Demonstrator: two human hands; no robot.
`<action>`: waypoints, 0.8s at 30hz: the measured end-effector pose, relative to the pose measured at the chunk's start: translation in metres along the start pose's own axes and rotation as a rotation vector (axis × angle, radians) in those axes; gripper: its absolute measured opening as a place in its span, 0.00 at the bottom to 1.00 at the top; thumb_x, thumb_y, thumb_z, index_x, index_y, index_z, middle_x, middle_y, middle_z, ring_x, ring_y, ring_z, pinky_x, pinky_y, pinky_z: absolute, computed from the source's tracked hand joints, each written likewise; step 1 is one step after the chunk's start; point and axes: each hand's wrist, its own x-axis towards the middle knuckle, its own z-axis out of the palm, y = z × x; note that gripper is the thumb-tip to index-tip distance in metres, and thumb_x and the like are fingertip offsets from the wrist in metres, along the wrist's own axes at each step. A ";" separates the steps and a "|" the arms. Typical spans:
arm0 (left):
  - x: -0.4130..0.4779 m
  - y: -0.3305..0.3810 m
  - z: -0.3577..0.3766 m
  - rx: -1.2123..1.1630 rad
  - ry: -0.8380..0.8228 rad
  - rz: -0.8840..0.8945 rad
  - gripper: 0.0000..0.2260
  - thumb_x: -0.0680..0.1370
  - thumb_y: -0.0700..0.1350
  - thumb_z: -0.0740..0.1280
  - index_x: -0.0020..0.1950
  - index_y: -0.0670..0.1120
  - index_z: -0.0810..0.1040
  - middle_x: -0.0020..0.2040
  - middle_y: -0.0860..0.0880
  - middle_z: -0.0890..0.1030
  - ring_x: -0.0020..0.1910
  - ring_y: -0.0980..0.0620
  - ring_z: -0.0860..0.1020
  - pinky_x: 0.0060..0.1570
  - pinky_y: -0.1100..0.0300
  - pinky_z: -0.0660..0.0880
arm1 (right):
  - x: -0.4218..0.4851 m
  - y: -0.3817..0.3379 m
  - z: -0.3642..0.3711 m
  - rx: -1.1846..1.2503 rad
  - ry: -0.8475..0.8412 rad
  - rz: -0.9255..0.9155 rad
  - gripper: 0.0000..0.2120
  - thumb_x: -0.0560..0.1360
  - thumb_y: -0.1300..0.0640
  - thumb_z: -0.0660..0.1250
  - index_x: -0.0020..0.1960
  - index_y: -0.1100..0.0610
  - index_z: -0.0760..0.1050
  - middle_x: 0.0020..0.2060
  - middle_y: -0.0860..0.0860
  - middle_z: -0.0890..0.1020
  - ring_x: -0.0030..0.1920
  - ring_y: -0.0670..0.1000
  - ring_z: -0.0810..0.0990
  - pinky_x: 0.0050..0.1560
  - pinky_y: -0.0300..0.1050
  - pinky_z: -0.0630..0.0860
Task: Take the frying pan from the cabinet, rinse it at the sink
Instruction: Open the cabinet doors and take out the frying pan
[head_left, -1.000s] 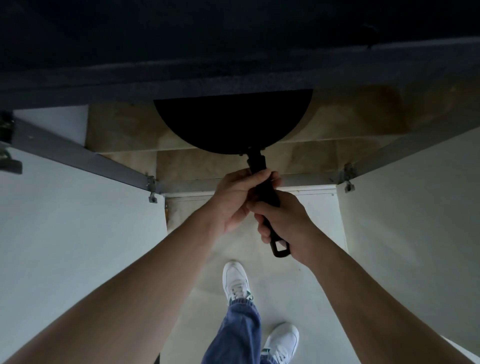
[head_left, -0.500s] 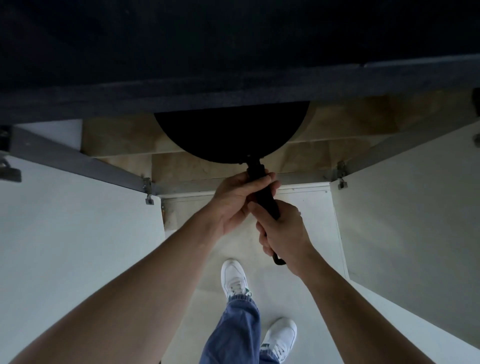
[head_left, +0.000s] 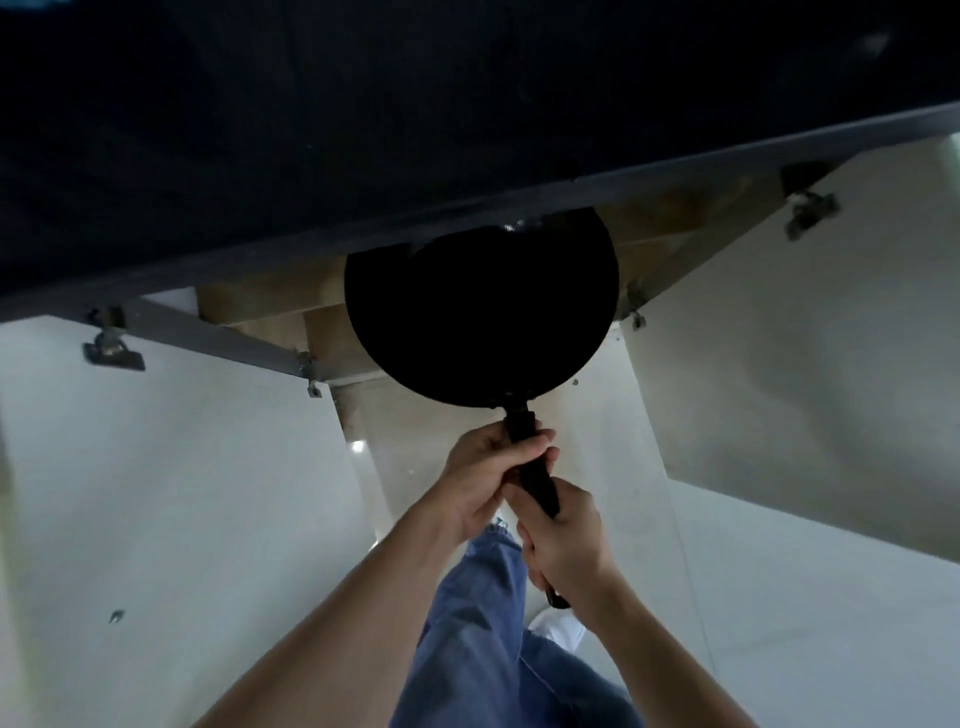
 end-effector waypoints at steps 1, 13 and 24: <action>-0.013 -0.007 0.002 0.010 0.006 -0.006 0.07 0.75 0.30 0.68 0.53 0.36 0.80 0.47 0.41 0.85 0.43 0.46 0.84 0.47 0.58 0.81 | -0.015 0.004 0.000 -0.001 0.015 -0.005 0.16 0.77 0.57 0.68 0.32 0.59 0.71 0.19 0.49 0.70 0.19 0.50 0.66 0.24 0.46 0.64; -0.159 -0.110 0.049 0.098 0.021 -0.032 0.06 0.77 0.29 0.65 0.53 0.33 0.77 0.46 0.40 0.82 0.38 0.49 0.84 0.41 0.59 0.81 | -0.193 0.048 -0.044 0.071 0.010 0.084 0.15 0.77 0.54 0.66 0.32 0.57 0.72 0.21 0.51 0.70 0.20 0.51 0.66 0.23 0.45 0.64; -0.248 -0.170 0.097 0.202 -0.120 0.002 0.06 0.76 0.30 0.67 0.52 0.36 0.79 0.45 0.42 0.83 0.42 0.46 0.82 0.43 0.57 0.81 | -0.307 0.068 -0.088 0.061 0.148 0.002 0.14 0.78 0.52 0.66 0.38 0.60 0.73 0.23 0.53 0.73 0.19 0.49 0.69 0.22 0.42 0.67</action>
